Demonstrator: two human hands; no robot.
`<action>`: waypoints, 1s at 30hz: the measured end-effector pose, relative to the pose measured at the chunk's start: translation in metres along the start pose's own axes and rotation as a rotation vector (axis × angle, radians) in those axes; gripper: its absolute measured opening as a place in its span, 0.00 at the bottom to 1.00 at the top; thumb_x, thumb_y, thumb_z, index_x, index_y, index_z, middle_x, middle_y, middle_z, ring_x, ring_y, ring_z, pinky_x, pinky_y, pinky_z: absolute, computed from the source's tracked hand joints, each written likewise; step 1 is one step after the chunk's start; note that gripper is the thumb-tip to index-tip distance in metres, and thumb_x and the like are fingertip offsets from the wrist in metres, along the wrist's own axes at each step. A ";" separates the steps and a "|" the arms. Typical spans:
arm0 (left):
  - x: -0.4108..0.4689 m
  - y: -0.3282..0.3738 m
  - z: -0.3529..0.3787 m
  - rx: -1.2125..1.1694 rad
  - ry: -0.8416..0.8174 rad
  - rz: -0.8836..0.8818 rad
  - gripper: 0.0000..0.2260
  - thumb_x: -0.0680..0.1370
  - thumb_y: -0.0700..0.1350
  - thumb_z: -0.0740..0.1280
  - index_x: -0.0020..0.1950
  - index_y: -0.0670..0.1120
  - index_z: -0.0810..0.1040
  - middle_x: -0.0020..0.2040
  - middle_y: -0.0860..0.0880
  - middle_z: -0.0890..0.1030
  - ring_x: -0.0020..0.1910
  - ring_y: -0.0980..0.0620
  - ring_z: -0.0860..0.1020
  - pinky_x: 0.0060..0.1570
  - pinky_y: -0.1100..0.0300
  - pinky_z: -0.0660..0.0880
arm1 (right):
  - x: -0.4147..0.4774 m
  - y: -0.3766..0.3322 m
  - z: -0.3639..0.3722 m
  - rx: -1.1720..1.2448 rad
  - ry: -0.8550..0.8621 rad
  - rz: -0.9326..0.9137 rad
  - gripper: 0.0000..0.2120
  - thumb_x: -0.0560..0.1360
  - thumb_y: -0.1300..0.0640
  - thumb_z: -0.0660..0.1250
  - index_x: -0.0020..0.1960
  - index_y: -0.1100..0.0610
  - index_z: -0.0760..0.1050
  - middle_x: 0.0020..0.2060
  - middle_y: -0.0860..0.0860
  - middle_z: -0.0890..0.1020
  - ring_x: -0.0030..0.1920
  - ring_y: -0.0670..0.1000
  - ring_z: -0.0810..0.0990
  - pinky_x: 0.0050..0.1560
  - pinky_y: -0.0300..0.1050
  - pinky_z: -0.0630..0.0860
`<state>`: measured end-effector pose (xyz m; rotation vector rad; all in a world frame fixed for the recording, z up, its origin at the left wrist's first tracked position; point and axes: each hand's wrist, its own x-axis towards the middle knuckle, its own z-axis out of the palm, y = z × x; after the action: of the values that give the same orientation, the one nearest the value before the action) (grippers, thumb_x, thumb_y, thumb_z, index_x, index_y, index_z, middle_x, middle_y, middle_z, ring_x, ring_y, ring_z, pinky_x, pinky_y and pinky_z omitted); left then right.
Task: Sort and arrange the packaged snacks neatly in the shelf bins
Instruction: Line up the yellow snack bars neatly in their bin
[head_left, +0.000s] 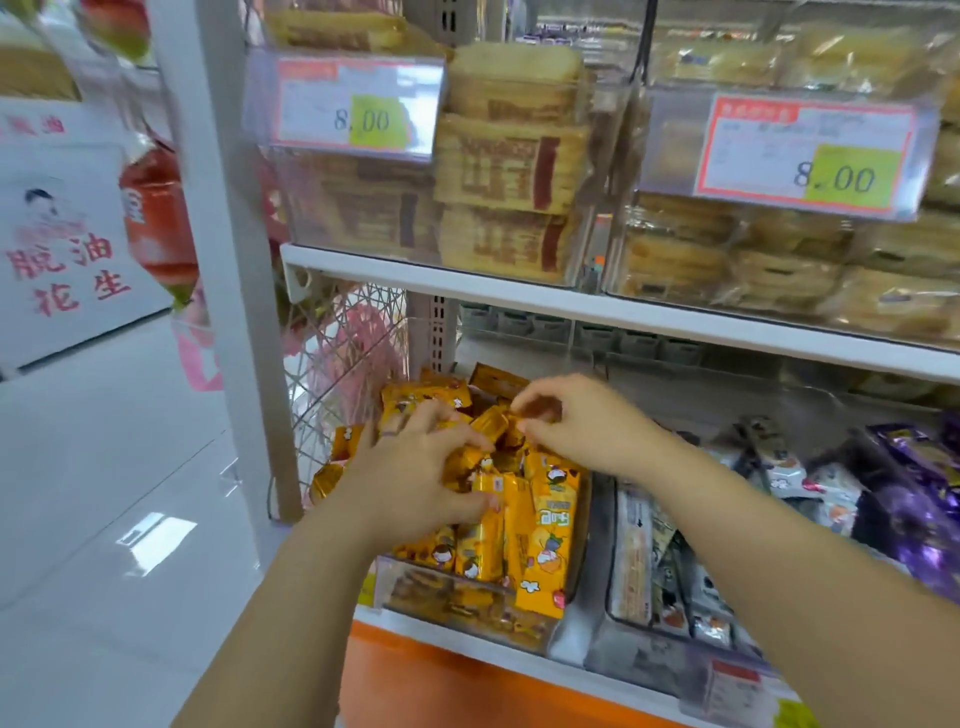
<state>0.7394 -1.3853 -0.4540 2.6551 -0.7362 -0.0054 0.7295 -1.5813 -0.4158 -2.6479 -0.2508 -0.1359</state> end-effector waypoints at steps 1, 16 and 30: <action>-0.001 -0.002 0.000 0.011 -0.013 -0.019 0.24 0.70 0.66 0.67 0.65 0.66 0.68 0.69 0.57 0.59 0.69 0.49 0.60 0.72 0.44 0.50 | 0.008 0.001 0.001 -0.082 -0.105 -0.020 0.14 0.75 0.54 0.68 0.60 0.50 0.76 0.56 0.48 0.79 0.51 0.45 0.77 0.50 0.39 0.73; 0.010 -0.032 -0.009 -0.003 0.301 -0.234 0.16 0.75 0.54 0.66 0.62 0.62 0.71 0.69 0.50 0.62 0.57 0.46 0.75 0.49 0.52 0.76 | 0.068 0.011 0.016 -0.333 -0.475 -0.117 0.22 0.73 0.53 0.69 0.66 0.48 0.70 0.63 0.51 0.72 0.60 0.52 0.72 0.61 0.48 0.71; 0.086 -0.003 -0.026 -0.048 -0.002 -0.067 0.15 0.80 0.45 0.61 0.67 0.47 0.73 0.65 0.45 0.75 0.62 0.47 0.74 0.57 0.61 0.69 | 0.028 0.044 -0.011 -0.170 -0.036 0.026 0.14 0.75 0.50 0.66 0.61 0.47 0.76 0.56 0.48 0.79 0.52 0.48 0.77 0.51 0.42 0.72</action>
<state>0.8180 -1.4158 -0.4225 2.6331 -0.6400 -0.0434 0.7655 -1.6203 -0.4221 -2.8229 -0.2256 -0.1056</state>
